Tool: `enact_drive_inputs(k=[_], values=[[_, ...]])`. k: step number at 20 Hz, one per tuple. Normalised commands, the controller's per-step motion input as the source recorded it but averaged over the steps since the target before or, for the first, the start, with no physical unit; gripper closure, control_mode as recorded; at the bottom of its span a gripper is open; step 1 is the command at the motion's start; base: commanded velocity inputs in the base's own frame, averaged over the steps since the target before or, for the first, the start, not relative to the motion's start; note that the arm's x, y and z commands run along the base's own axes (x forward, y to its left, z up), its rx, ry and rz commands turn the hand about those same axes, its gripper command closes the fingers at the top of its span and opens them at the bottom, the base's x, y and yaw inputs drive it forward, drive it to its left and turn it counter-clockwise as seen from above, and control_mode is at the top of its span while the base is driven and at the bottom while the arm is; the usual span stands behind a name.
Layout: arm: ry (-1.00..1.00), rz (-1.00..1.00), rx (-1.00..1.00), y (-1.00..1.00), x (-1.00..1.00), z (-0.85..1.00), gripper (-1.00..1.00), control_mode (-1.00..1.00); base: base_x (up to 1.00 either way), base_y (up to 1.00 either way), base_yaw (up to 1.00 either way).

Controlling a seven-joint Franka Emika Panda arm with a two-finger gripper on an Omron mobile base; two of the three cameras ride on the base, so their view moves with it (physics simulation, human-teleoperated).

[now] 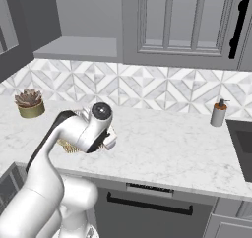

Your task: Open the cabinet, pick up the bread from the cabinet and place it in the basket. Then move the basket to the dining counter.

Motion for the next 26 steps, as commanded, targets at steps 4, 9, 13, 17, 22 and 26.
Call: enact_drive_inputs(k=[4, 9, 13, 17, 22, 26], values=[[0.05, 0.0, 0.08, -0.28, 0.0, 0.0, -1.0, -1.0, 0.0, 0.0, 0.0], [0.03, 0.0, 0.01, 0.03, 0.0, -0.04, -1.0, -1.0, 0.0, 0.0, 0.0], [0.0, 0.0, -0.01, 0.22, 0.07, -0.15, -1.0, -1.0, 0.0, 0.0, 0.0], [0.0, 0.0, -0.04, 0.37, 0.17, -0.16, -1.0, -1.0, 0.0, 0.0, 0.0], [0.0, 0.0, 0.0, 0.19, 0.09, -0.19, -1.0, -1.0, 0.0, 0.0, 0.0], [0.0, 0.0, 0.0, -0.03, 0.0, -0.18, -1.0, -1.0, 0.0, 0.0, 0.0]])
